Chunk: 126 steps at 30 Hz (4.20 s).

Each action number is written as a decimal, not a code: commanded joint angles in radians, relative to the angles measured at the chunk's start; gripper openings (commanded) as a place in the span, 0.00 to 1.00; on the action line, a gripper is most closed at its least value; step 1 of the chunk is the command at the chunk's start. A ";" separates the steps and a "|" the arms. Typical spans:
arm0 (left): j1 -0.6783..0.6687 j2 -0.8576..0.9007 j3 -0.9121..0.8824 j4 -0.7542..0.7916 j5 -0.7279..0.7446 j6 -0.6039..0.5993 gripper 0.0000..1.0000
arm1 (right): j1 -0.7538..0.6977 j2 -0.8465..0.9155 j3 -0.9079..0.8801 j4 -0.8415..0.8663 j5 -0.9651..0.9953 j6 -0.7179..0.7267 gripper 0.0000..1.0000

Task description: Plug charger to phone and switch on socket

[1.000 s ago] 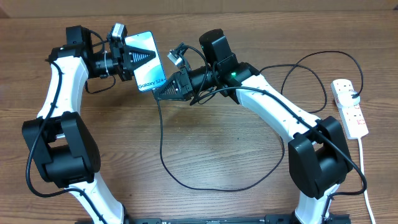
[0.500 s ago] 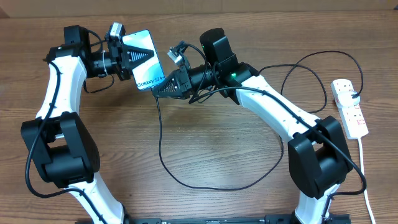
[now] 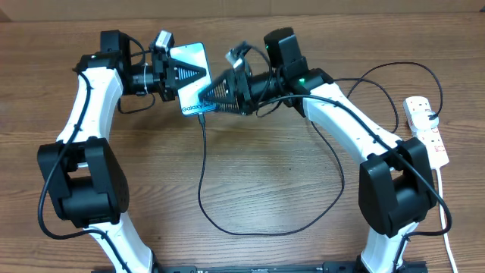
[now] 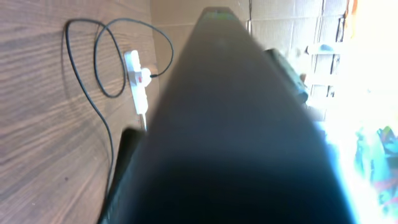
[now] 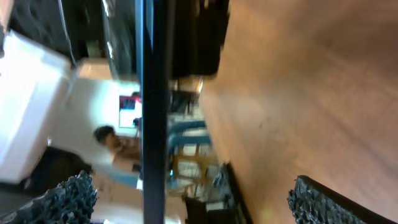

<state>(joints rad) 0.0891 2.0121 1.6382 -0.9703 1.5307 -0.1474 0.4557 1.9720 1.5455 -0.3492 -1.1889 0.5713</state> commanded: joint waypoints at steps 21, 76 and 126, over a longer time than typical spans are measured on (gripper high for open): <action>0.006 -0.041 0.001 0.040 0.048 -0.025 0.04 | 0.028 -0.031 0.020 -0.090 -0.115 -0.198 0.28; -0.038 -0.041 0.001 0.025 0.033 -0.013 0.04 | -0.032 -0.031 0.020 0.250 -0.096 0.110 0.66; -0.043 -0.040 0.001 -0.036 -1.241 -0.078 1.00 | -0.034 0.014 -0.187 -0.306 0.559 -0.153 0.04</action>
<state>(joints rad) 0.0475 2.0006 1.6341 -1.0039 0.4152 -0.2115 0.4149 1.9705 1.3846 -0.6804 -0.6357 0.4339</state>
